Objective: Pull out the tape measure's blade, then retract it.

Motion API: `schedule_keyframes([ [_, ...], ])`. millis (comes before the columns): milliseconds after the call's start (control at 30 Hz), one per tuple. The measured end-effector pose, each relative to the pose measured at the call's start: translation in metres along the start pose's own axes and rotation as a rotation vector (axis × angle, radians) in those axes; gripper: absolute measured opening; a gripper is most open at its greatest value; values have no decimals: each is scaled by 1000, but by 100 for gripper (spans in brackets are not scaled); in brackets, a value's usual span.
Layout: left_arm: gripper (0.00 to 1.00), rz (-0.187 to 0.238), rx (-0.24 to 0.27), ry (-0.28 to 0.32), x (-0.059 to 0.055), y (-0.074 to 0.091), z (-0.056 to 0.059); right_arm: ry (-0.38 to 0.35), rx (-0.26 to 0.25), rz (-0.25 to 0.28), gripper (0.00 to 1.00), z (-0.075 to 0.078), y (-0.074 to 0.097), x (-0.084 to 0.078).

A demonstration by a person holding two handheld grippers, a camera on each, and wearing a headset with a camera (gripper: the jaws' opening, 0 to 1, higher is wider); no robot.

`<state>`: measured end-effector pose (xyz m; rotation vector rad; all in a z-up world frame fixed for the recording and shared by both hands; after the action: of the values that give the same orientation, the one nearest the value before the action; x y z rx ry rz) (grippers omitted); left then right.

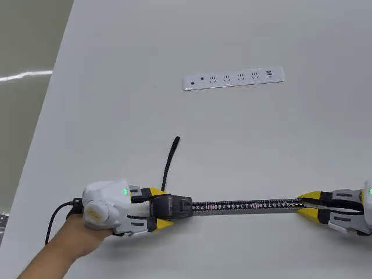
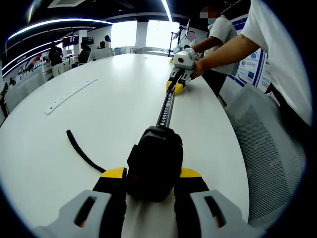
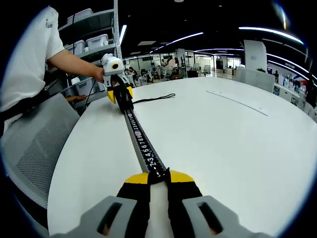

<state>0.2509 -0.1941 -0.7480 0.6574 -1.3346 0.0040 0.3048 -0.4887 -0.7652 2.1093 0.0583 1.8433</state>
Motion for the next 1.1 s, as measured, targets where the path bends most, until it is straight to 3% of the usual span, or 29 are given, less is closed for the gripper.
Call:
schedule_keyframes([
  [1100, 37, -9, -1, -28, -1, -2, 2, -30, -25, 17, 14, 3, -3, 3],
])
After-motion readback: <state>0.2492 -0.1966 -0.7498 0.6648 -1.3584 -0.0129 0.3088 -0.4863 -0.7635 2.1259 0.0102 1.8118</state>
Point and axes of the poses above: the centre of the closed fingertips' face, and the gripper's own axes: y roughly backward along the fingers, z roughly to its right, x roughly out of its top, the point moved 2 cm from there along y, roughly backward along the fingers, and after that the axes turned 14 degrees about z, right-handed, at the moved point
